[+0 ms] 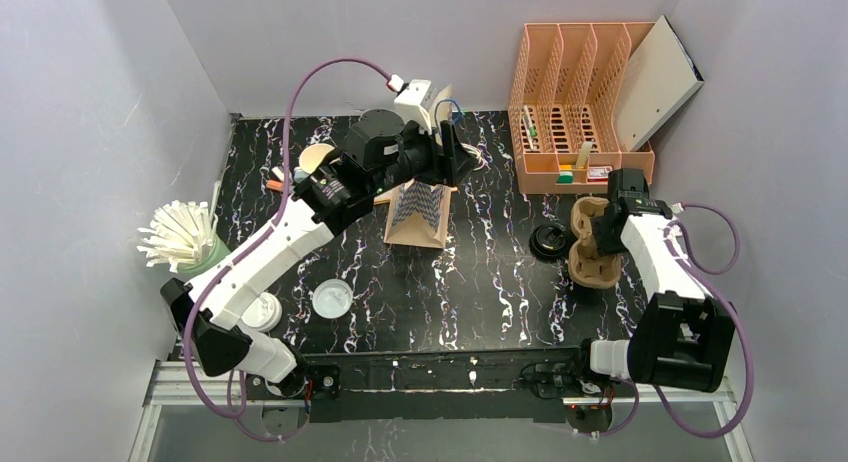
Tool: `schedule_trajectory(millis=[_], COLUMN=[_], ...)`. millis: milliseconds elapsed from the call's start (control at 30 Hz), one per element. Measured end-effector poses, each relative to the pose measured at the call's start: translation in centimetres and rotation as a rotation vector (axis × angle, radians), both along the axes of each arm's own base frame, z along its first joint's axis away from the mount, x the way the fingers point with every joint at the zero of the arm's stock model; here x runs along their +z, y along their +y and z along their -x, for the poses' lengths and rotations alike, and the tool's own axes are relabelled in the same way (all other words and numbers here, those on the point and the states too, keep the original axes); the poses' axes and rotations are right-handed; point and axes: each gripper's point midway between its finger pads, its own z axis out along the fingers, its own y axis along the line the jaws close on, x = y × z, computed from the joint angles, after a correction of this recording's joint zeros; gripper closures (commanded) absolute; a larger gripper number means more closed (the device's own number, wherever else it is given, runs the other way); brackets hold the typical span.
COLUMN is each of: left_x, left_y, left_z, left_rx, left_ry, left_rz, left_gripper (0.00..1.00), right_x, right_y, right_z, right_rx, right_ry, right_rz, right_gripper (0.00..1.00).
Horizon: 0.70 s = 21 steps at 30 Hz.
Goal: Pack the takeout coffee
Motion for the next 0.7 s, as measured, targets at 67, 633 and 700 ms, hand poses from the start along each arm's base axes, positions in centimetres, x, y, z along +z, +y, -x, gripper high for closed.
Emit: schedule_trajectory(millis=[67, 633, 700], left_x=[0.0, -9.8, -11.2], left_y=[-0.7, -8.5, -8.7], left_z=[0.3, 3.0, 3.0], left_rx=[-0.016, -0.161, -0.165], left_ry=[0.0, 0.119, 0.136], left_rz=[0.004, -0.111, -0.131], left_gripper=[0.42, 0.52, 0.53], right_x=[0.8, 1.3, 1.7], right_y=[0.0, 1.6, 2.3], right_z=[0.1, 1.5, 1.4], right_rx=[0.004, 0.251, 0.335], right_ry=[-0.024, 0.016, 0.002], right_rz=[0.001, -0.006, -0.015], right_gripper=[0.57, 0.61, 0.63])
